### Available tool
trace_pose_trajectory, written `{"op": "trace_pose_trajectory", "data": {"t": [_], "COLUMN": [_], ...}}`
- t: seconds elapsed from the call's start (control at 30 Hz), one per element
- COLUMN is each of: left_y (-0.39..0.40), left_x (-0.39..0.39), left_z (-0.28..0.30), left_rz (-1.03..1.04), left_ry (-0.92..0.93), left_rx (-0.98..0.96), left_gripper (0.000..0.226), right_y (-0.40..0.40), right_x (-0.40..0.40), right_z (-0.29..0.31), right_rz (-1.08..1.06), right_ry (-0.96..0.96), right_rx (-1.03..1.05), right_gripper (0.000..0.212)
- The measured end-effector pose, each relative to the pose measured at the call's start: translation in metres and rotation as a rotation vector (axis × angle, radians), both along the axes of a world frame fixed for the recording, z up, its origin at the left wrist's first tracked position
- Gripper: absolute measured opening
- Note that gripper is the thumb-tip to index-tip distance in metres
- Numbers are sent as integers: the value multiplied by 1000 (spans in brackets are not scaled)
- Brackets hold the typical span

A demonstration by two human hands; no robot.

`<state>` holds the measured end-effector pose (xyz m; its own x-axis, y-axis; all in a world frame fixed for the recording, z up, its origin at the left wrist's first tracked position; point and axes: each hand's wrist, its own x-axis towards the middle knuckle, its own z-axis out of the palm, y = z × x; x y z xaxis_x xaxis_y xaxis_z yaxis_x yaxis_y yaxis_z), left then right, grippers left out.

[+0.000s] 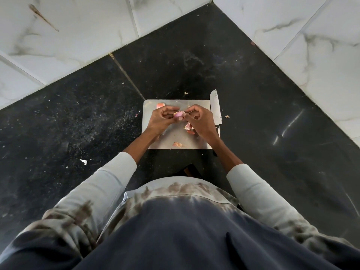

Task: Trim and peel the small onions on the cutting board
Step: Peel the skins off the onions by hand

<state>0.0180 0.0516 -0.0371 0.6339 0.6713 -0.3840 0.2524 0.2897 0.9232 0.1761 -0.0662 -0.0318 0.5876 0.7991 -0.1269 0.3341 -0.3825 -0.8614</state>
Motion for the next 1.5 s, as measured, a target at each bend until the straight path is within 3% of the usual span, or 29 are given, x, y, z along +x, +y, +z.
{"op": "trace_pose_trajectory", "data": {"t": [0.33,0.63,0.83,1.2,1.5], "left_y": [4,4,5,2,-1], "left_x": [3,0,1,1,9], "left_z": [6,8,11,14,15], "left_rz": [-60,-77,-35,-68,-36], "left_ry": [23,8,-32,-48,-68], "left_rx": [16,-49,-161,-145,-178], "left_gripper": [48,59,46,45,55], "right_y": [1,-4,-6,0,5], "right_x": [6,7,6,0,0], "right_z": [-2,1,4,6,4], "right_rz": [-46,-63,-76,-48,-123], "right_ry": [24,56,75,139,122], "right_rx": [-16,-19,-39,-85,-83], "right_gripper": [11,5,4,26,15]}}
